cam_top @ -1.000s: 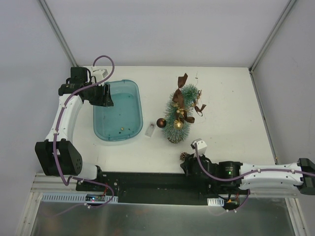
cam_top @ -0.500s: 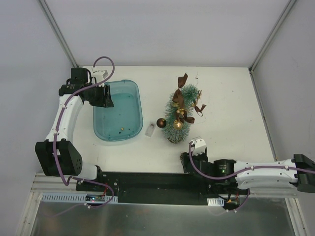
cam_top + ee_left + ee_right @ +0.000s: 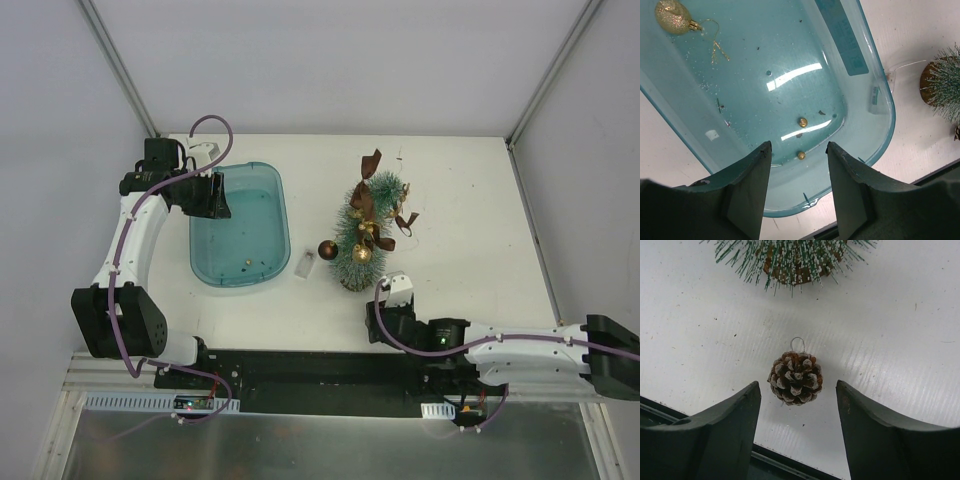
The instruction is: Decorate the small christmas tree
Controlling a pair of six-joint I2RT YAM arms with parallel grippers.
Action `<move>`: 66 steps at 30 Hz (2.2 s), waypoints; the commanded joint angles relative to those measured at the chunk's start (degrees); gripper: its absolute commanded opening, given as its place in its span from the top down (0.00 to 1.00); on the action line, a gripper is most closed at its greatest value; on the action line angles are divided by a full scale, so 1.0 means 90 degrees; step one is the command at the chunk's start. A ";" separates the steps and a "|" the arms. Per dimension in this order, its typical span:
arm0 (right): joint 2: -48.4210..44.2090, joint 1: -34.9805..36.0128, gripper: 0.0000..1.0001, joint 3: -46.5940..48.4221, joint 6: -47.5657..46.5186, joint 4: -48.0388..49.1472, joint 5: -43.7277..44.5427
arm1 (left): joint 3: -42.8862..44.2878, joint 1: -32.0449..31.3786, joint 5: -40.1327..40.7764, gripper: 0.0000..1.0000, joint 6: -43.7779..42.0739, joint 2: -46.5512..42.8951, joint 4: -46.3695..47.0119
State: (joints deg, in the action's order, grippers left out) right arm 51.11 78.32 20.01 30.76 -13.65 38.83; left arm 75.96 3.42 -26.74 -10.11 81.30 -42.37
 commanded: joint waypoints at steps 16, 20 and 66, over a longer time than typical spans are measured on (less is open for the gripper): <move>0.0512 -0.0353 0.52 0.0150 -0.0244 0.0696 -0.0408 | -0.0003 -0.0019 -0.0046 0.52 -0.0107 -0.0303 -0.0038; 0.0697 -0.0431 0.52 0.0169 -0.0313 0.0803 -0.0506 | -0.0003 -0.0009 -0.0056 0.52 -0.0107 -0.0322 -0.0038; -0.4508 -0.1427 0.83 0.0765 0.0624 -0.0554 0.1662 | 0.1345 -0.1054 -0.1003 0.53 0.0264 0.1318 0.0235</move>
State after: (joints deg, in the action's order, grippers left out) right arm 7.42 66.48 23.88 35.38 -23.18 51.70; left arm 85.30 -4.89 -32.84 -8.49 91.96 -41.82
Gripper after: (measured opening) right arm 0.350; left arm 0.475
